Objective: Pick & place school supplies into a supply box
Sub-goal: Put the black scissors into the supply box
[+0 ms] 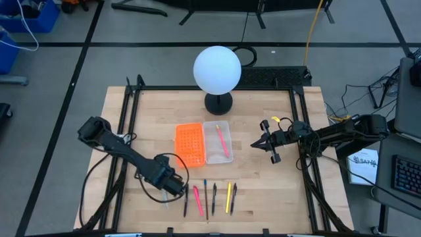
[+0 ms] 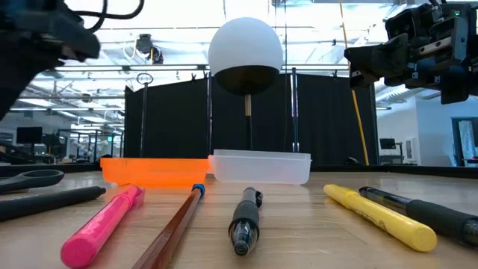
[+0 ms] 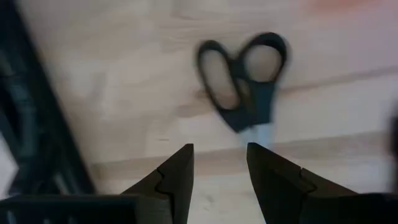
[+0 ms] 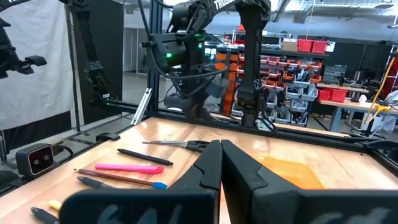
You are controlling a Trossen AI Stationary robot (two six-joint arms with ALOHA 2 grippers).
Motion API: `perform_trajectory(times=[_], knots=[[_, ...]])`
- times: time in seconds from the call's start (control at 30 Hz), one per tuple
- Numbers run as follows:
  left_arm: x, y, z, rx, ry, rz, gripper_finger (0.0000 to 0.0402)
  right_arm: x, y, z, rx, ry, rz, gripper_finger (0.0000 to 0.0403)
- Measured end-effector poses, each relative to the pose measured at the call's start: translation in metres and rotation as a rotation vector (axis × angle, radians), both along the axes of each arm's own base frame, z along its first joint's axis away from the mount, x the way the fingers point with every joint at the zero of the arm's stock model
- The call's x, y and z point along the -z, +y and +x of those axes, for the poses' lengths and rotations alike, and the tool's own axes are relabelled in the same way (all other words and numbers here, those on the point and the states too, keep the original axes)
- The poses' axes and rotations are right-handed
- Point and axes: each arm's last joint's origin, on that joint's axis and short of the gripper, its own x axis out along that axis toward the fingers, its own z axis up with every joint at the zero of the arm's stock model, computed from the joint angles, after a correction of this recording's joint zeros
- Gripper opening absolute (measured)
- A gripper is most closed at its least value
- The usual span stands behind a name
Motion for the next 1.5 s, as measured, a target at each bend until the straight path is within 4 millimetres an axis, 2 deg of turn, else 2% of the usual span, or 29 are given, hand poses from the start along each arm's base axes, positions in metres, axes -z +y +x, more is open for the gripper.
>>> perform_trajectory(times=[0.13,0.27,0.43,0.57,0.7,0.87,1.13,1.5], knots=[[-0.001,-0.004,-0.004,-0.042,0.015,0.0,0.0157,0.002,0.0,0.0,0.0,0.016,0.0,0.0],[-0.012,-0.005,-0.012,-0.059,-0.088,0.085,0.0167,0.004,0.0,0.0,0.004,0.029,-0.022,0.0],[-0.022,0.011,-0.04,-0.143,-0.246,0.12,0.0203,0.003,0.0,0.0,0.006,0.023,-0.041,0.0],[-0.011,0.022,-0.054,-0.214,-0.43,0.072,0.0229,0.003,0.0,0.0,0.008,0.012,-0.059,0.0],[0.004,0.026,-0.049,-0.258,-0.526,0.04,0.0238,0.003,0.0,0.0,0.01,0.009,-0.067,0.0],[0.017,0.027,-0.037,-0.23,-0.484,0.043,0.0221,0.003,0.0,0.0,0.013,0.001,-0.092,0.0],[0.025,0.027,-0.032,-0.21,-0.421,0.011,0.0189,0.003,0.0,0.0,0.014,0.001,-0.093,0.0],[0.032,0.029,-0.034,-0.249,-0.394,0.056,0.0168,0.003,0.0,0.0,0.015,0.002,-0.093,0.0]])
